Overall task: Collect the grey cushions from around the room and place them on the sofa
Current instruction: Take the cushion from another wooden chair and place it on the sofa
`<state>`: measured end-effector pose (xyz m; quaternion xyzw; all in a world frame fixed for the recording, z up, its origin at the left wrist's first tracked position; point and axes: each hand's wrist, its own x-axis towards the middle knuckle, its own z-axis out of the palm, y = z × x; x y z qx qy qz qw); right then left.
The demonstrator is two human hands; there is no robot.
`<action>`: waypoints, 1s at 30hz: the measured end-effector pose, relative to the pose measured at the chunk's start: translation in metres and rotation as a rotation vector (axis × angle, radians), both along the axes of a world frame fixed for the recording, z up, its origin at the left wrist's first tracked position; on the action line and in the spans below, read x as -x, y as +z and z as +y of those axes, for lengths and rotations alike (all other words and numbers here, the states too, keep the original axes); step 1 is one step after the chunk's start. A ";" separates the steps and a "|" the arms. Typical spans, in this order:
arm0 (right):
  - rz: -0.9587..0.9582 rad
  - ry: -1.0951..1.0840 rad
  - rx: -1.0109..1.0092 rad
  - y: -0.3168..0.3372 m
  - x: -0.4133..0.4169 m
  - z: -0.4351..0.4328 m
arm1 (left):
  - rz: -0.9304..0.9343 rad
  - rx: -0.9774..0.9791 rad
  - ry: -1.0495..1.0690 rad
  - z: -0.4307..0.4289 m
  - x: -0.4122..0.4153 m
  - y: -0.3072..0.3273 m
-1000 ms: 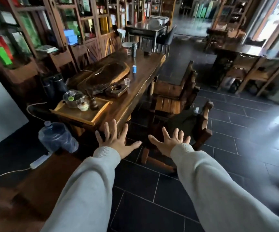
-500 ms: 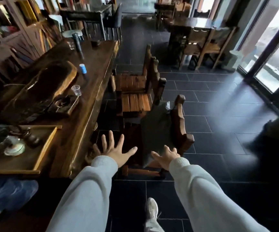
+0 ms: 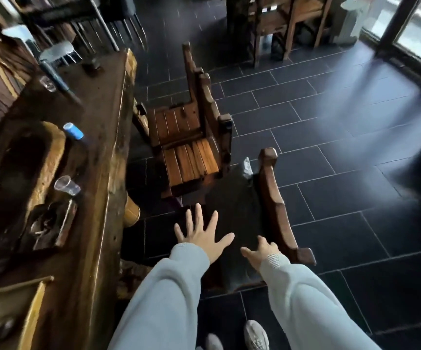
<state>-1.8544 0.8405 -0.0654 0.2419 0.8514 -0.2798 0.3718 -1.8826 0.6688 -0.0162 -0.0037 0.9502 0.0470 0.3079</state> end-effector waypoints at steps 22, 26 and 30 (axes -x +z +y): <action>-0.091 -0.613 0.158 -0.123 0.051 -0.067 | -0.066 -0.054 -0.413 0.050 0.238 -0.171; -0.134 -0.423 0.064 -0.125 0.051 -0.069 | -0.004 -0.013 -0.518 0.035 0.241 -0.179; -0.033 -0.399 0.025 -0.118 0.044 -0.062 | 0.033 0.008 -0.562 0.022 0.237 -0.176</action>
